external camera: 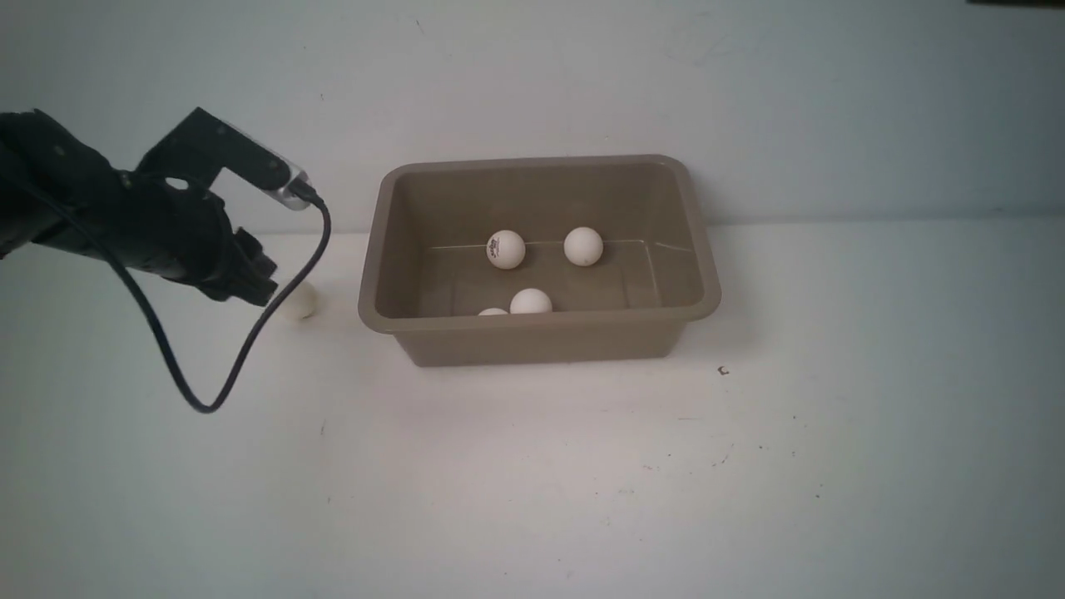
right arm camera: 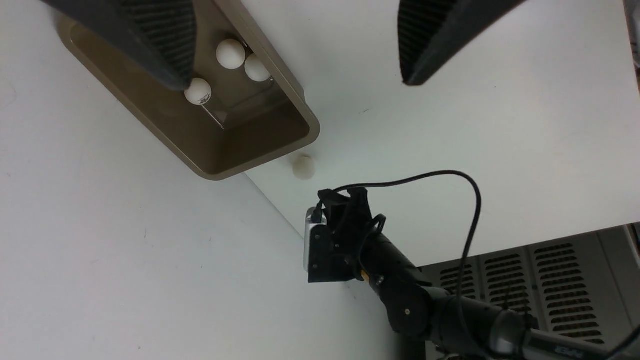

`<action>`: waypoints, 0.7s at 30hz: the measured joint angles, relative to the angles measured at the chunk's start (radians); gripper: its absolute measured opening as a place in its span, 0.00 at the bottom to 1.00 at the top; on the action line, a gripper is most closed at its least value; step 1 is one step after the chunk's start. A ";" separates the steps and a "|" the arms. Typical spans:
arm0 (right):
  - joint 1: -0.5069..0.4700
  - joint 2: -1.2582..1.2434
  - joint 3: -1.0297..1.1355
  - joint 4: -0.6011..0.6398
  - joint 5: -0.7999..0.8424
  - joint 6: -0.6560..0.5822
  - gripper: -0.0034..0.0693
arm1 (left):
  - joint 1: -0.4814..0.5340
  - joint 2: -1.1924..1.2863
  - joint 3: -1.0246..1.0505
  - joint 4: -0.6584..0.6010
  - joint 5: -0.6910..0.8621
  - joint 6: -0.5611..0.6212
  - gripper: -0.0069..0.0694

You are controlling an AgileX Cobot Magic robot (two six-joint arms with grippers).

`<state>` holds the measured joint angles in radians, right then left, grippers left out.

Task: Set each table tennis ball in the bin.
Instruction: Use the left arm to clamp the table tennis ball closest to it

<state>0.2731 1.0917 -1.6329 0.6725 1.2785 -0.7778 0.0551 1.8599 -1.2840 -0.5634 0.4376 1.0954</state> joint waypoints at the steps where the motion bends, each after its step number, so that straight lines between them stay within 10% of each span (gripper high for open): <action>1: 0.000 0.000 0.000 0.000 0.000 0.000 0.72 | 0.000 0.029 -0.022 -0.027 -0.002 0.028 0.66; 6: 0.000 0.000 0.000 0.000 0.001 0.000 0.72 | 0.000 0.117 -0.108 -0.130 -0.020 0.045 0.90; 21: 0.000 0.000 0.000 0.000 0.001 0.002 0.71 | -0.003 0.121 -0.131 -0.157 -0.025 0.109 0.81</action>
<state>0.2731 1.0917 -1.6329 0.6725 1.2797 -0.7760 0.0519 1.9807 -1.4146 -0.7202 0.4126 1.2048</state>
